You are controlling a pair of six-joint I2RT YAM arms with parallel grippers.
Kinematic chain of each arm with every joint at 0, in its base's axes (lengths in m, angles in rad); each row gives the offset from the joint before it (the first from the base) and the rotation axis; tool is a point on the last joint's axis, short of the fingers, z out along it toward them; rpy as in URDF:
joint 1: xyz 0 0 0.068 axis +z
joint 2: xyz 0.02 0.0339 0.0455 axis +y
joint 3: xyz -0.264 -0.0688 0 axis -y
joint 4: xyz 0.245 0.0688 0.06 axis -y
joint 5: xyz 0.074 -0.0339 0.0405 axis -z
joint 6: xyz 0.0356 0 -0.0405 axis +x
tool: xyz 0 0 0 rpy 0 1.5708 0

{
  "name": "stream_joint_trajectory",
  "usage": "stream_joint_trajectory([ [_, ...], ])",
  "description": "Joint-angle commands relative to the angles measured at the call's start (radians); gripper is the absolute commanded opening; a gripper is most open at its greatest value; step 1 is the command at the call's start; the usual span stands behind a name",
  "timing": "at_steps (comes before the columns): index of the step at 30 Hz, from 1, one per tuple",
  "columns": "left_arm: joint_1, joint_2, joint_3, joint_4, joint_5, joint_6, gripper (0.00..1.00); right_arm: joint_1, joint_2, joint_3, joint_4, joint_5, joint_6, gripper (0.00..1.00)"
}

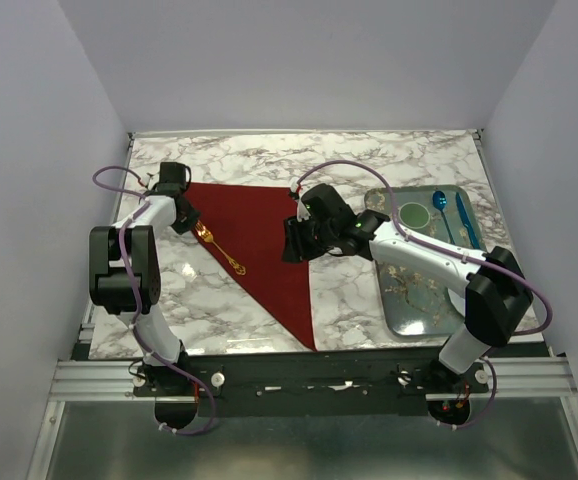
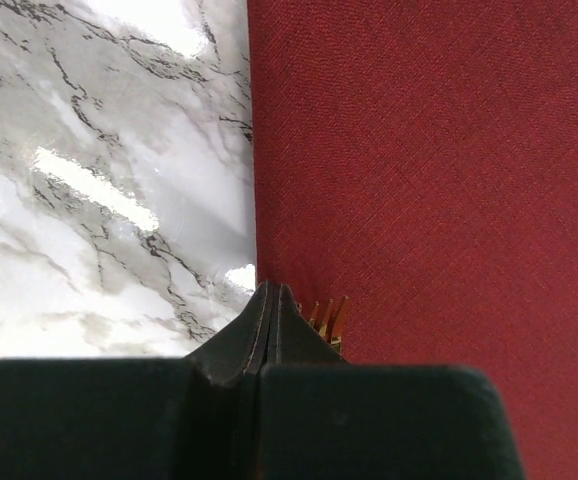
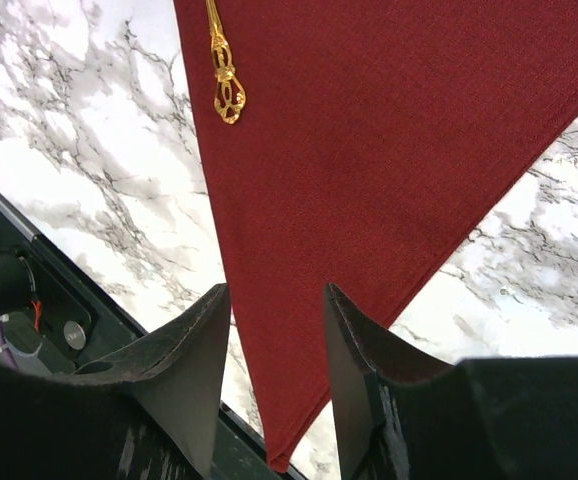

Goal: Fold the napkin, place the utensils inside, and roll it up
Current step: Fold the napkin

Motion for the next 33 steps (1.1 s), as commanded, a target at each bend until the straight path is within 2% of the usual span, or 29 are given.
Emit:
stream_joint_trajectory([
  [1, -0.007, 0.008, 0.024, 0.031, 0.019, -0.009, 0.0, -0.006, -0.029, -0.01, 0.025, -0.013, 0.012, 0.5],
  [10, -0.007, 0.013, 0.03, 0.036, 0.031, 0.0, 0.0, -0.006, -0.023, -0.008, 0.025, -0.022, 0.015, 0.5],
  [13, -0.001, -0.016, 0.041, -0.039, -0.012, 0.011, 0.01, -0.006, -0.031, -0.018, 0.025, -0.027, 0.014, 0.5],
  [15, 0.024, -0.106, 0.005, -0.053, -0.064, 0.017, 0.16, -0.006, -0.048, -0.036, 0.025, -0.021, 0.007, 0.5],
  [16, 0.039, -0.143, -0.008, -0.048, -0.076, 0.022, 0.26, -0.006, -0.055, -0.044, 0.025, -0.018, 0.007, 0.5],
  [17, 0.053, -0.197, -0.011, -0.041, -0.081, 0.031, 0.39, -0.008, -0.062, -0.05, 0.025, -0.015, 0.001, 0.5],
  [18, 0.07, -0.211, -0.003, -0.035, -0.071, 0.046, 0.58, -0.009, -0.074, -0.061, 0.025, -0.01, -0.002, 0.5],
  [21, 0.145, -0.182, 0.059, 0.01, 0.023, 0.068, 0.73, -0.012, -0.091, -0.065, 0.025, -0.033, -0.012, 0.52],
  [25, 0.208, -0.073, 0.113, 0.115, 0.12, -0.019, 0.75, -0.021, -0.076, -0.032, 0.031, -0.091, -0.014, 0.52],
  [29, 0.262, 0.082, 0.188, 0.278, 0.155, -0.084, 0.73, -0.041, -0.045, 0.008, 0.042, -0.154, -0.002, 0.52],
  [33, 0.303, 0.218, 0.274, 0.389, 0.233, -0.088, 0.62, -0.077, -0.037, 0.007, 0.07, -0.228, 0.018, 0.52],
])
